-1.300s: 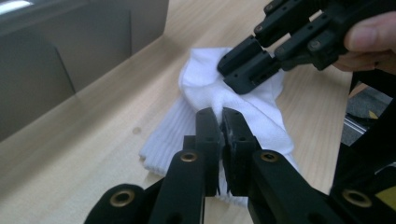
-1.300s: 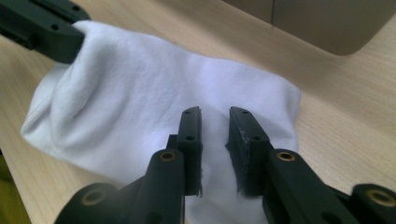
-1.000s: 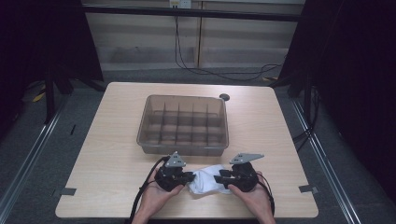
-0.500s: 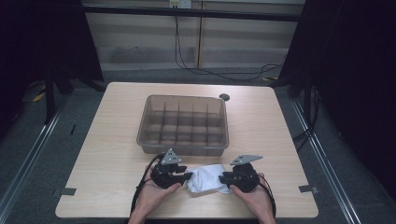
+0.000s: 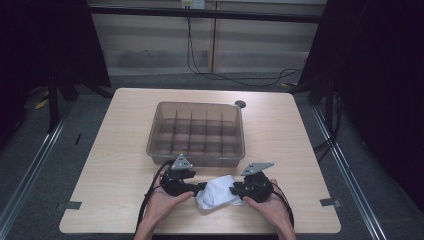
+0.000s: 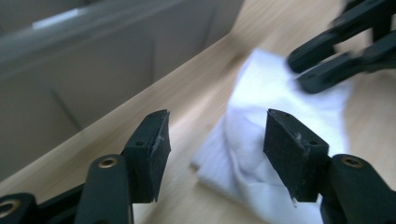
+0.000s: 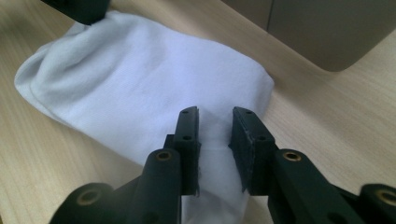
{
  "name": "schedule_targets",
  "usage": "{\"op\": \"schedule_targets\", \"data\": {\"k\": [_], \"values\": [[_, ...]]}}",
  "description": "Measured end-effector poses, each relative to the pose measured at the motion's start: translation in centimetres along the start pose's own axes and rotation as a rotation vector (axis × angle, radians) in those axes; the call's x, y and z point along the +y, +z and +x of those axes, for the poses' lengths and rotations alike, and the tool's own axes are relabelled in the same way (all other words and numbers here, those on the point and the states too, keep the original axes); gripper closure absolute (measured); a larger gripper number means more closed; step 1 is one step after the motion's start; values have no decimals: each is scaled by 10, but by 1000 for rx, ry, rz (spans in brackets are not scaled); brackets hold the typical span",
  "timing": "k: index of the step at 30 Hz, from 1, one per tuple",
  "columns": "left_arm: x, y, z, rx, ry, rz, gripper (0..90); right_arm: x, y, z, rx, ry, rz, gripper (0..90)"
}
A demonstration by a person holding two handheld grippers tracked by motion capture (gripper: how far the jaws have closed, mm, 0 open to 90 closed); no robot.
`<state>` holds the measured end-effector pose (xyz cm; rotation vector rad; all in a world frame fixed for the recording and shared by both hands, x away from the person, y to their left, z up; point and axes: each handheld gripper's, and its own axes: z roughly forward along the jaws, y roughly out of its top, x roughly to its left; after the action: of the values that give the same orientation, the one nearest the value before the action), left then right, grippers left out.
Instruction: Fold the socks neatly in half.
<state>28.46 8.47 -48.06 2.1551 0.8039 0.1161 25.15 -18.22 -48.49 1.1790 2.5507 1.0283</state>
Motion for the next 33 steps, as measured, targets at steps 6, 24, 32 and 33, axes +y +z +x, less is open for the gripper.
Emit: {"op": "schedule_targets", "data": {"k": [6,24,32,33], "values": [[-4,3,-7,46,55,50,388,2,-13,-5,8,73,-78,650],[-13,5,-5,42,24,88,303,5,10,3,6,105,36,520],[-14,7,-6,38,43,94,303,6,13,7,35,104,29,602],[-14,6,-6,40,44,94,303,6,13,7,46,105,28,626]]}}
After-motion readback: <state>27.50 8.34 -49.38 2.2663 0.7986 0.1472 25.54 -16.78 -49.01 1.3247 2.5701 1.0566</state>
